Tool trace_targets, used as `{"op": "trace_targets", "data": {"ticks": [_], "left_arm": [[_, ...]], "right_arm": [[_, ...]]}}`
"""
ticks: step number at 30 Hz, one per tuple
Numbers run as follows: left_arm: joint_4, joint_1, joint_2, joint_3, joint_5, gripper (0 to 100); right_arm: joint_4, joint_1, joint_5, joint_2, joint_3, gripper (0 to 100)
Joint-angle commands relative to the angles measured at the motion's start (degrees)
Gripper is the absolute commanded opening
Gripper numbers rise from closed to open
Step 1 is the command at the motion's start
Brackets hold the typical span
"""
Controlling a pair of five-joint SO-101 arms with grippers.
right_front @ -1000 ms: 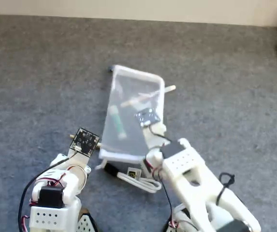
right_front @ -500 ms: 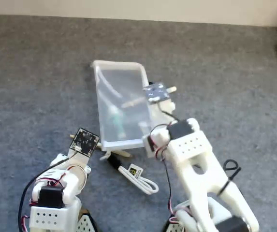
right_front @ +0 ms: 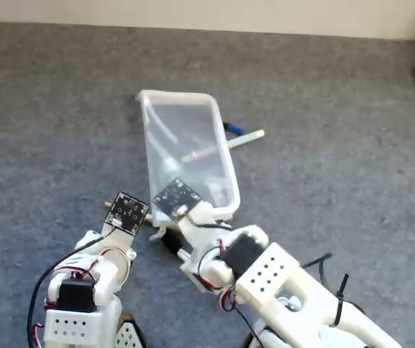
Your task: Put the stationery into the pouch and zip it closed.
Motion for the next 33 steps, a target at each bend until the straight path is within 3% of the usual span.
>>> {"op": "trace_targets", "data": {"ticks": [1,7,14,18,22,33], "left_arm": [[0.26,-0.4,-0.4,1.27,-0.53,1],[0.26,-0.4,-0.4,1.27,-0.53,1],[0.26,-0.4,-0.4,1.27,-0.53,1],[0.26,-0.4,-0.4,1.27,-0.53,1],[0.26,-0.4,-0.4,1.27,-0.53,1],[0.26,-0.4,-0.4,1.27,-0.53,1]], "right_arm": [[-7.52,-1.27,0.0,-1.89,4.18,18.3],[-10.33,-5.05,0.0,-1.89,9.36,18.3],[-19.47,-2.24,-0.35,2.33,16.22,17.5],[-20.53,2.07,-0.09,5.67,16.92,4.1],[-17.1,5.32,-0.09,4.18,15.96,1.1],[7.08,15.96,0.0,-11.12,3.47,1.0]]}}
